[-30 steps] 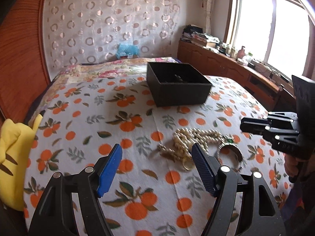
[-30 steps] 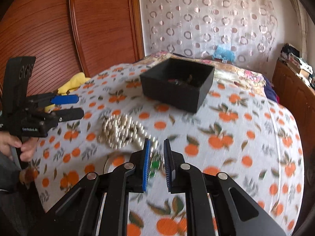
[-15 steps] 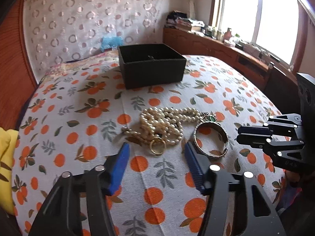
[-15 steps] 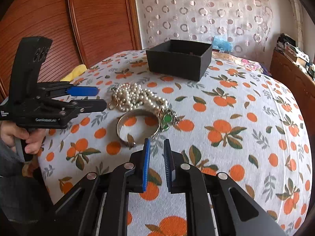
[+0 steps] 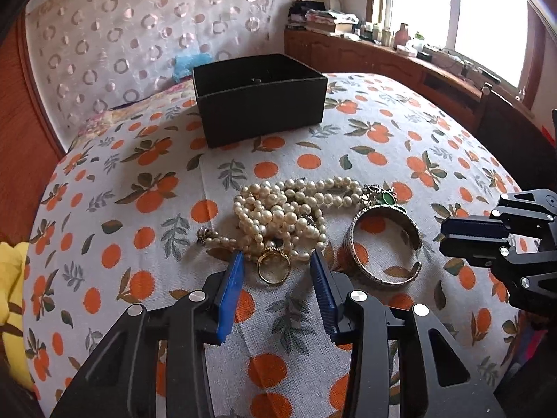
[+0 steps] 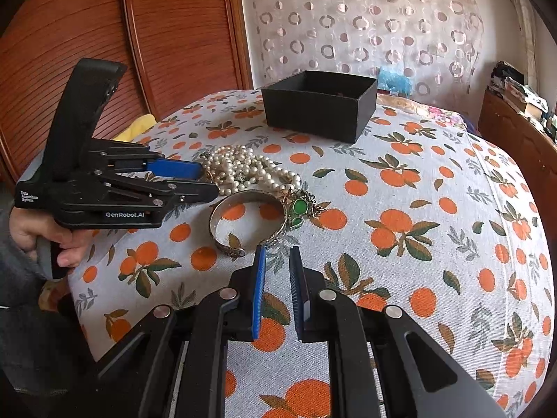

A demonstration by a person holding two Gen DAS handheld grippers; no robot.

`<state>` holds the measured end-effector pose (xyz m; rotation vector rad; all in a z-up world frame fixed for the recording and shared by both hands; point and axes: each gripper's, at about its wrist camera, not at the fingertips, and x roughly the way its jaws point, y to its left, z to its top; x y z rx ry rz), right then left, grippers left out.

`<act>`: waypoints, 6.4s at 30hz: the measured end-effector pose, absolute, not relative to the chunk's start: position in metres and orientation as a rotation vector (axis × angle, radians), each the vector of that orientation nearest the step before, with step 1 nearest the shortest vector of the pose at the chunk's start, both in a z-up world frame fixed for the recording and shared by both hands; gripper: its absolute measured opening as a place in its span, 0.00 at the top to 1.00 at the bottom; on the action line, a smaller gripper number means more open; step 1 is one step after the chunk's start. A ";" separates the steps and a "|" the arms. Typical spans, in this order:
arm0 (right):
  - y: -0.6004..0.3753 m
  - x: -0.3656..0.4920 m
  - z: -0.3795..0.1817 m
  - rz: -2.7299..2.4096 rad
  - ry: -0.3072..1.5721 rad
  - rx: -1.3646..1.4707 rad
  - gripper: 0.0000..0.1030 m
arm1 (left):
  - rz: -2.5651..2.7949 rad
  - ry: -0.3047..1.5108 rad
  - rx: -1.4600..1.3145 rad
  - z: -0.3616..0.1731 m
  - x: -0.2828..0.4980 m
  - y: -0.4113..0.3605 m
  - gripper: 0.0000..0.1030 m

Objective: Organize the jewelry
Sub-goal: 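Grasp the gold ring with the left tool while the right tool moves to the silver bangle, then grasp and lift the silver bangle with the right tool while the left tool holds the ring, then carry the ring and bangle into the black box and open both tools, then grasp the pearl necklace with green pendant with the right tool while the left tool returns to the pile, then lift the pearl necklace with the right tool while the left tool grasps the pearl bead strand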

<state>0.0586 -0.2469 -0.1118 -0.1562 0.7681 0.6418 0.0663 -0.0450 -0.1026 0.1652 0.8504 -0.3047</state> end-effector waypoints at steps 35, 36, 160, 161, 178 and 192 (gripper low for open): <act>-0.196 0.090 -0.105 0.741 0.823 -0.264 0.37 | -0.317 0.774 0.065 -0.088 0.031 -0.020 0.82; -0.194 0.091 -0.106 0.740 0.828 -0.273 0.37 | -0.317 0.773 0.064 -0.088 0.031 -0.020 0.82; -0.196 0.165 -0.107 0.736 0.845 -0.248 0.66 | -0.231 0.712 0.036 -0.058 0.100 0.008 0.47; -0.195 0.163 -0.108 0.739 0.849 -0.258 0.67 | -0.229 0.717 0.033 -0.059 0.097 0.011 0.47; -0.172 0.147 -0.111 0.708 0.811 -0.415 0.92 | -0.196 0.735 -0.015 -0.068 0.065 0.042 0.45; -0.226 0.138 -0.005 0.645 0.542 -0.256 0.92 | -0.258 0.749 -0.001 -0.074 0.062 0.017 0.45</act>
